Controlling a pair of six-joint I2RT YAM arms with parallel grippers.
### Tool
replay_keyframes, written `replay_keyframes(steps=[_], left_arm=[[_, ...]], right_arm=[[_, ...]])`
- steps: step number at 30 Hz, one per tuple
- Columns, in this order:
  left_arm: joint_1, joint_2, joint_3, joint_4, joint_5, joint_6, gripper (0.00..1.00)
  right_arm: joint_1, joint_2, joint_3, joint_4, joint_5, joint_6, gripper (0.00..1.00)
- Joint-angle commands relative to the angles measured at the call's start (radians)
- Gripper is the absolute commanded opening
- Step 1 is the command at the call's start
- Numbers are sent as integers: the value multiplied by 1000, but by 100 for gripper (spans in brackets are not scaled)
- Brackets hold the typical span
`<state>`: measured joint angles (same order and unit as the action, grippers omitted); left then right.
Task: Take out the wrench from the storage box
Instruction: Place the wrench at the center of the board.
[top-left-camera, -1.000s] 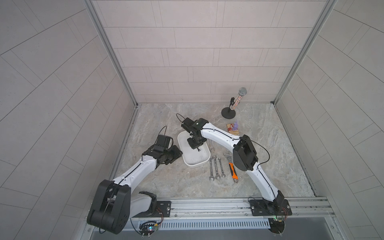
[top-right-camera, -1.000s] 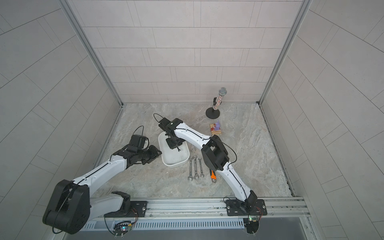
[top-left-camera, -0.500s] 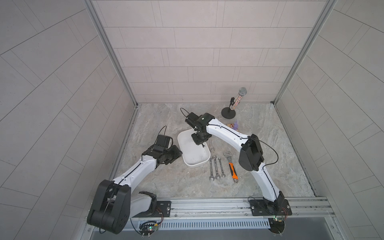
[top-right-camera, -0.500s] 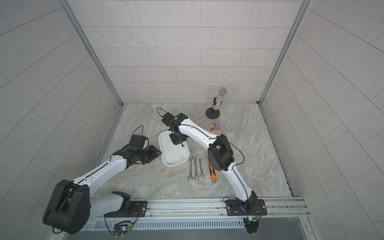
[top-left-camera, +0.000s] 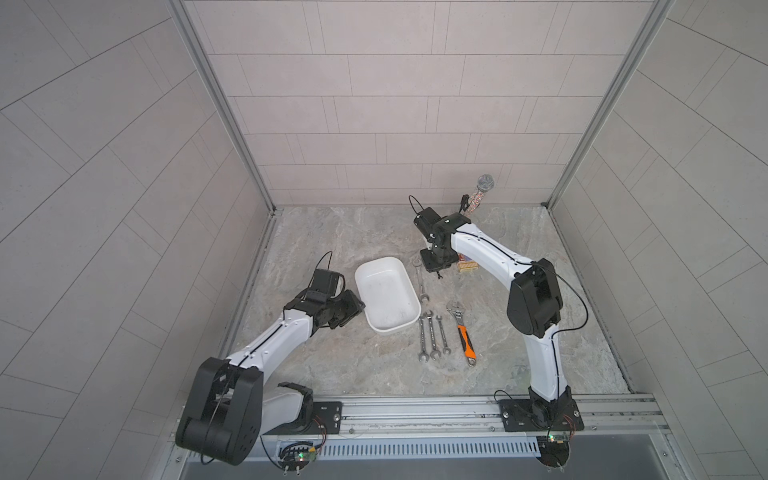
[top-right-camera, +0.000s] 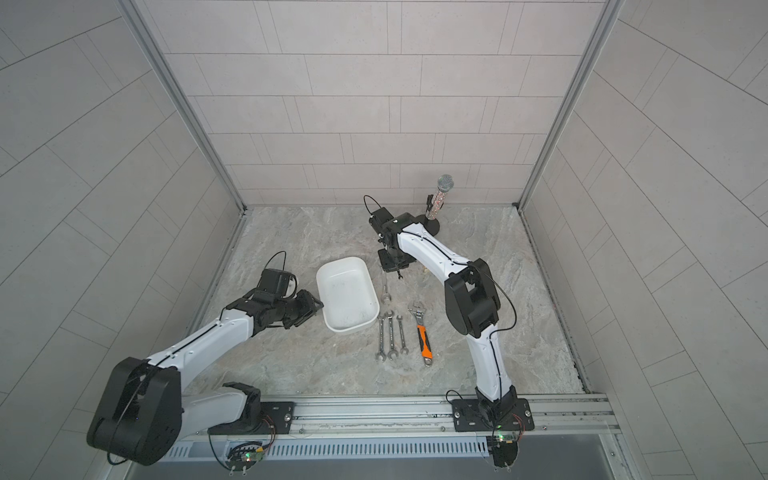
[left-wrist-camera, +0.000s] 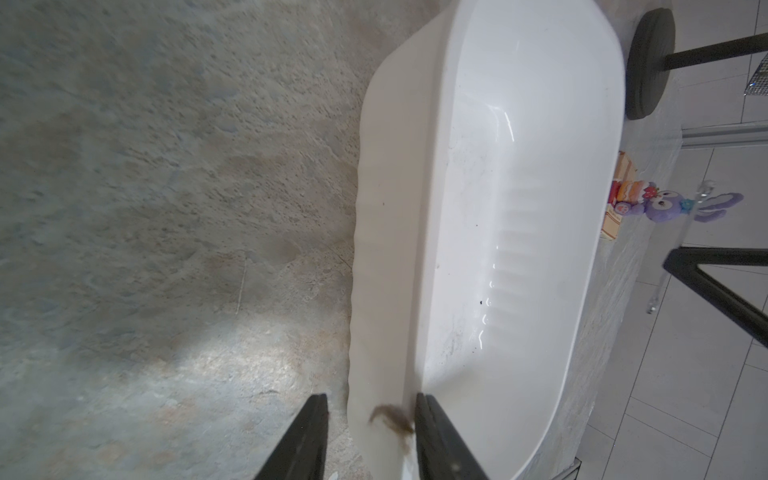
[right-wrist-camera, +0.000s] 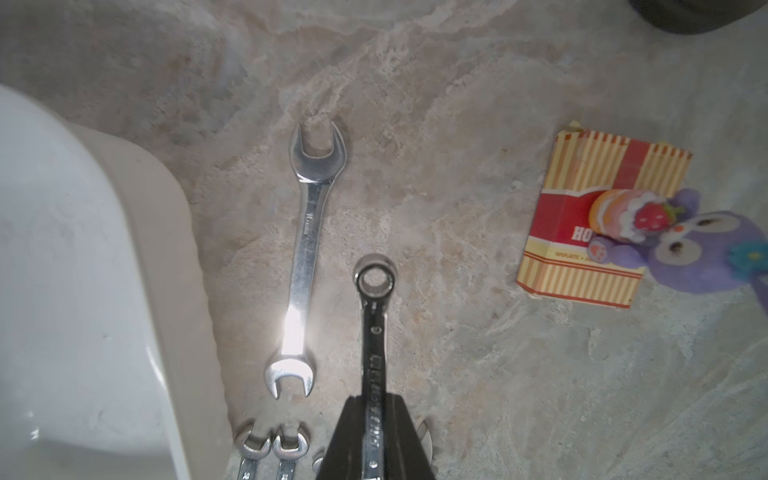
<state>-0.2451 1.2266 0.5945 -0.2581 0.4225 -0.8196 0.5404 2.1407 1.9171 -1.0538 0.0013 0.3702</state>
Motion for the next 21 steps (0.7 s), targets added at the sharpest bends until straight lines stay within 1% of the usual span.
replay_keyframes(steps=[1,7,12,16,21], left_arm=[[9,15,6,-15,-10,-1,42],[12,14,4,-6,1,-3,45],[13,14,11,-12,9,3,47],[16,12,16,-22,9,7,49],[15,-13,33,-57,3,19,54]], right_arm=[[-3,55,-21,52,-10,-13,13],[-16,102,-95,133,-22,22,14],[-22,102,-144,182,-23,48,18],[-29,85,-154,182,-40,54,27],[-30,-5,-139,150,-79,50,38]])
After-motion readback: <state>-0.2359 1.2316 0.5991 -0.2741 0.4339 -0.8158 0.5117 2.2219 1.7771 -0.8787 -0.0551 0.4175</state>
